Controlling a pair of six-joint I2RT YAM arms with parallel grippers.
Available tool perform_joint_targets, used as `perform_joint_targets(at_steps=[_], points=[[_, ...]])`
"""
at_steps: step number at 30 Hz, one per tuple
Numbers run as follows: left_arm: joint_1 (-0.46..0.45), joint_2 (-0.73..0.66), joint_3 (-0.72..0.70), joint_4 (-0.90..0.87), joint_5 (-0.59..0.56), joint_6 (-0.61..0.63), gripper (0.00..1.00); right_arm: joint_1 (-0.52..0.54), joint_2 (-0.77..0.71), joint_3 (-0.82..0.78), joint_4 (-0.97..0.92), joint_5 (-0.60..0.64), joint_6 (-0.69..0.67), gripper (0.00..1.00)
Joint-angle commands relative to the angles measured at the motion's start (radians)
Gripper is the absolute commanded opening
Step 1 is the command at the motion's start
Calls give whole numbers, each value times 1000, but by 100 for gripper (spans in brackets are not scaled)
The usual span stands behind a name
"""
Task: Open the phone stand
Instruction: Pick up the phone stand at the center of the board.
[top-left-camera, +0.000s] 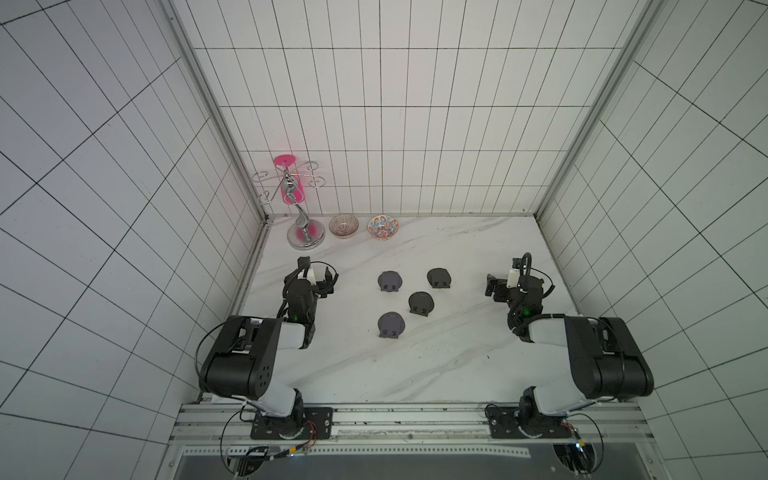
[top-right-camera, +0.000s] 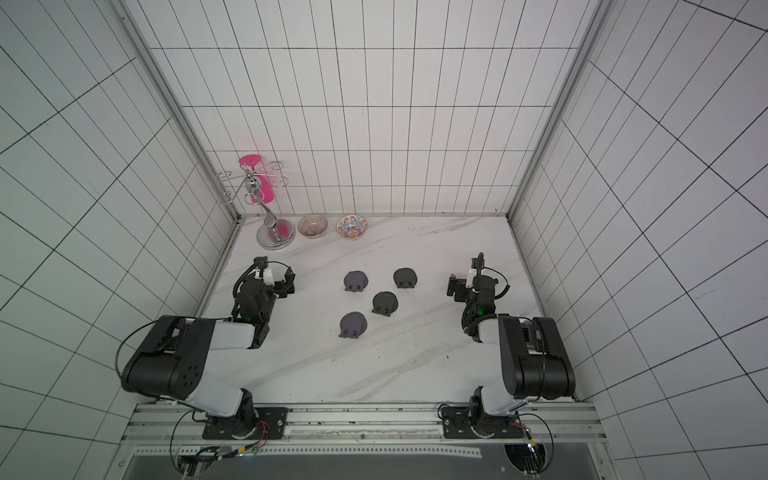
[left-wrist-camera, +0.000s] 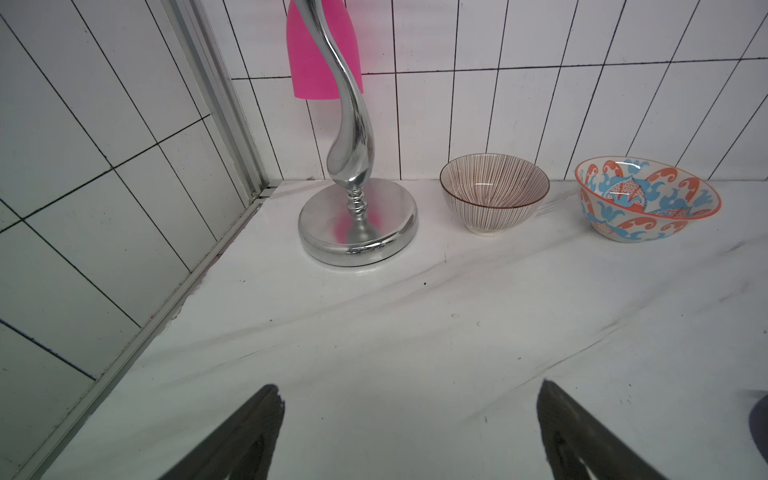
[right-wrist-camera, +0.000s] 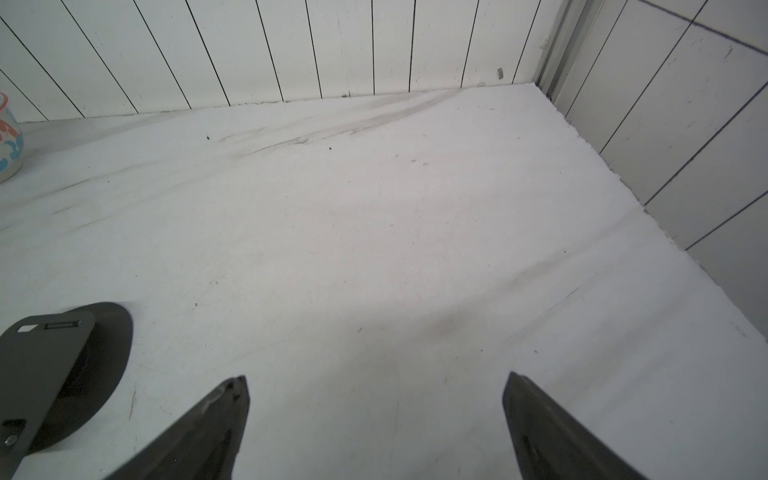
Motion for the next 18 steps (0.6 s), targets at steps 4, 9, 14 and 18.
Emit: perform_joint_targets(at_steps=[4,9,14,18], points=[[-43,-80,179,-339,-103,-6,97,-10,-200,132,-298,6,48,99],[-177,-83,316,-498,-255,12,98,-42,-245,287,-558,6,286,99],[-240,-81,564,-914,-266,-143,97,-68,-242,342,-614,-187,379,95],[-311,-102,665,-1094,-212,-193,97,-50,-297,398,-710,-224,397,76]])
